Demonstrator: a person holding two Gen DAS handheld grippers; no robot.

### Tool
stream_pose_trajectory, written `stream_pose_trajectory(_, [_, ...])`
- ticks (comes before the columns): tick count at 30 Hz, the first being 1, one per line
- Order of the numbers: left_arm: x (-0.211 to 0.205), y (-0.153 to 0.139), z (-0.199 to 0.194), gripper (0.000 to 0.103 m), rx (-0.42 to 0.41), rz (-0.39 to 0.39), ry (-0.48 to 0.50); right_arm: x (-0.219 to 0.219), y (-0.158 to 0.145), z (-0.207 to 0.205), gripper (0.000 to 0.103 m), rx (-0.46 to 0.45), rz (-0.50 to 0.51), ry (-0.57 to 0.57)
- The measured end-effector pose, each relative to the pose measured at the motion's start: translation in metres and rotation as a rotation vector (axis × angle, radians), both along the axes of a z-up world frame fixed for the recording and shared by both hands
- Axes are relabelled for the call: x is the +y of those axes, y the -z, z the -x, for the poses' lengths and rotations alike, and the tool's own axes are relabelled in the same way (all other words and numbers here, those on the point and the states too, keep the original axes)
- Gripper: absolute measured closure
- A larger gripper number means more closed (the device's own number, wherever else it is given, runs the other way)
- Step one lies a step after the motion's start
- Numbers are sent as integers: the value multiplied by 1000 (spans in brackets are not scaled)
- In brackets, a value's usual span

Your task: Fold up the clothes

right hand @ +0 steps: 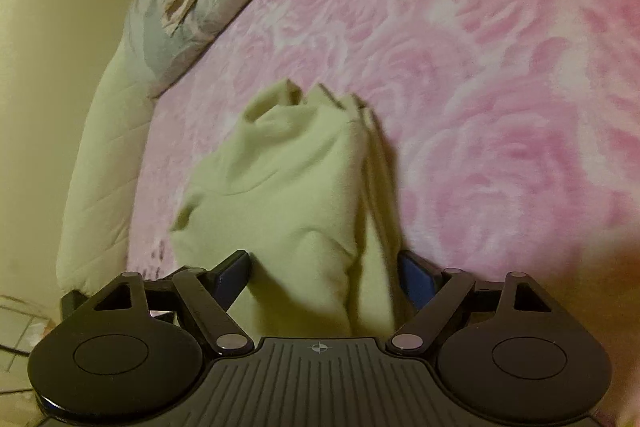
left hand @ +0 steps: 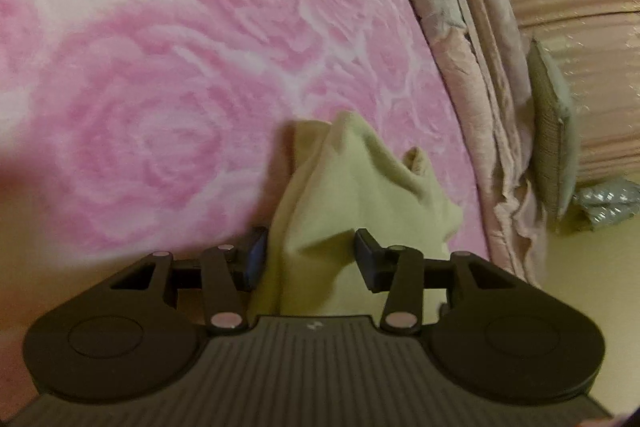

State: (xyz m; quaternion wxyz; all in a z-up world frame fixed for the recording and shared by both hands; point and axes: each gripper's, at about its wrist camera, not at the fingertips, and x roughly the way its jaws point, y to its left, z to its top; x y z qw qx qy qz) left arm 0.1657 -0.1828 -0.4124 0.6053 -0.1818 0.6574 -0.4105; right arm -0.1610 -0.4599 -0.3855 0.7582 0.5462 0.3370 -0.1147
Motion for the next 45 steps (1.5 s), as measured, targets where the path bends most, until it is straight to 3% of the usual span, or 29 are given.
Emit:
stream_pose_trajectory(1, [-4, 3, -1, 73, 18, 10, 12, 0, 3, -3, 21, -5, -7, -4])
stream_pose_trajectory(2, [-7, 7, -1, 79, 36, 20, 25, 1, 6, -6, 38, -9, -14, -7])
stream_pose_trajectory(3, [-11, 11, -2, 88, 68, 31, 33, 1, 9, -9, 44, -14, -22, -10])
stream_pose_trajectory(4, [-14, 14, -2, 90, 86, 36, 33, 2, 11, -9, 46, -19, -38, 5])
stream_pose_trajectory(6, [-19, 4, -2, 92, 72, 39, 55, 3, 14, -7, 61, -23, -69, 43])
stream_pose_trajectory(8, [-24, -7, -2, 93, 53, 41, 79, 7, 8, 0, 68, -20, -86, 89])
stream_pose_trajectory(10, [-27, -26, 1, 93, 56, 45, 95, 14, -3, 9, 69, -15, -92, 131])
stream_pose_trajectory(15, [-48, -92, 27, 93, 36, 48, 240, 45, -52, 61, 70, -38, -138, 292])
stream_pose_trajectory(22, [-126, -161, 163, 93, 47, 128, 600, 92, -141, 196, 70, -38, -149, 596])
stream_pose_trajectory(29, [-205, -230, 302, 93, 58, 211, 963, 124, -224, 348, 69, -60, -56, 971])
stream_pose_trajectory(32, [-256, -261, 383, 93, 62, 283, 1082, 132, -256, 416, 69, -75, 6, 1118])
stream_pose_trajectory(37, [-313, -301, 508, 93, 80, 385, 1115, 118, -291, 517, 69, -124, 102, 1255])
stream_pose_trajectory(41, [-361, -325, 591, 93, 96, 455, 1090, 84, -321, 601, 69, -147, 192, 1269])
stream_pose_trajectory(45, [-412, -364, 653, 93, 48, 528, 1087, 33, -350, 660, 69, -160, 251, 1272])
